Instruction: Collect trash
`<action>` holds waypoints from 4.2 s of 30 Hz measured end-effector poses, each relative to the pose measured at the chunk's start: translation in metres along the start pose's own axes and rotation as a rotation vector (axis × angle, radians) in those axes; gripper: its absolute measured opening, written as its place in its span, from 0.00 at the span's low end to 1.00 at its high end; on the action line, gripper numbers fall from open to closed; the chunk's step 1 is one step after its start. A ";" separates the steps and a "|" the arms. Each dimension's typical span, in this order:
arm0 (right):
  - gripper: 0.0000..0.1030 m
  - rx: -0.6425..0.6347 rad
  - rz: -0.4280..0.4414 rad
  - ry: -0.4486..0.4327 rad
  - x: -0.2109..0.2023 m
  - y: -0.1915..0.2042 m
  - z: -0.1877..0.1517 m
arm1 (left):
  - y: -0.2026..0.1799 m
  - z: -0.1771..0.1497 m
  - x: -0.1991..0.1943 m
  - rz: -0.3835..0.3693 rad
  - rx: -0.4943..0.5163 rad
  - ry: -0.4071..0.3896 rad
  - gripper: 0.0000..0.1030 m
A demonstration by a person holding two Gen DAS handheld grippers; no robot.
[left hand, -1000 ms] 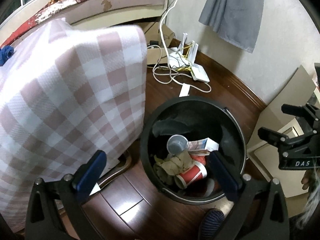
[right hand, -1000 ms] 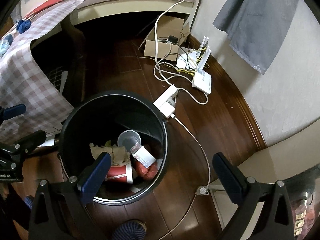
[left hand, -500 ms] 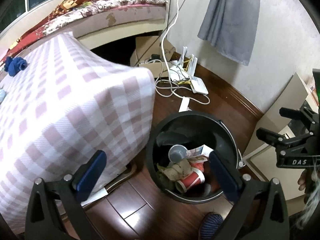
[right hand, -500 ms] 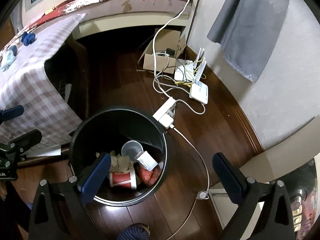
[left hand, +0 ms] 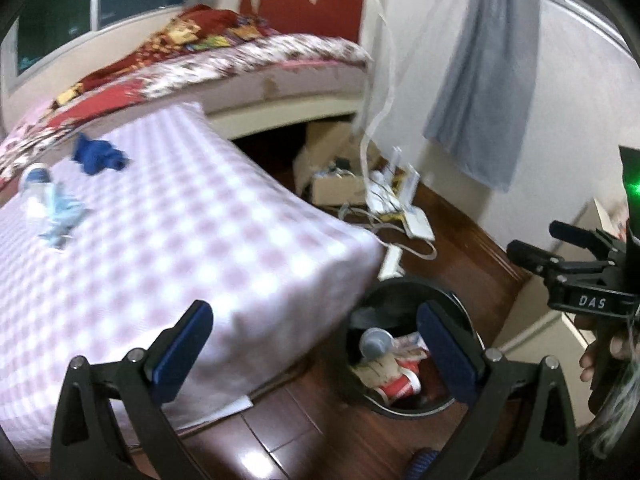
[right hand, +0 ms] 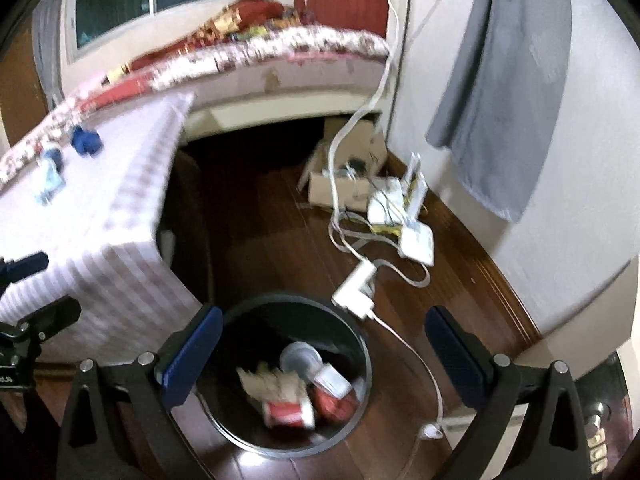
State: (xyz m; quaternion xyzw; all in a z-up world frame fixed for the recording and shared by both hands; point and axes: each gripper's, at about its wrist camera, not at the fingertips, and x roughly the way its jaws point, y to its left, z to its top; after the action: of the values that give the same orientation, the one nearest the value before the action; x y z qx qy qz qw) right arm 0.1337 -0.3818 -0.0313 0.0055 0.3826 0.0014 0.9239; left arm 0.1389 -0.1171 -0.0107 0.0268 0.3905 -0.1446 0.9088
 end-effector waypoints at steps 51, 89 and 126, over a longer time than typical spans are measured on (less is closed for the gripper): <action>0.23 -0.405 0.424 0.067 0.128 0.399 0.126 | 0.347 -0.020 -0.029 0.428 -0.406 -0.037 0.99; 0.21 -0.254 0.434 0.015 0.121 0.317 0.142 | 0.277 0.039 0.021 0.264 -0.292 -0.093 0.47; 0.21 -0.170 0.330 -0.111 -0.010 0.159 0.088 | 0.108 0.019 -0.040 0.119 -0.057 -0.156 0.47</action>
State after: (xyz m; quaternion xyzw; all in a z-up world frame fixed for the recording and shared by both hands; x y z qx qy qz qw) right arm 0.1890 -0.2239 0.0402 -0.0097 0.3232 0.1849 0.9280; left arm 0.1571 -0.0070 0.0242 0.0128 0.3201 -0.0809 0.9438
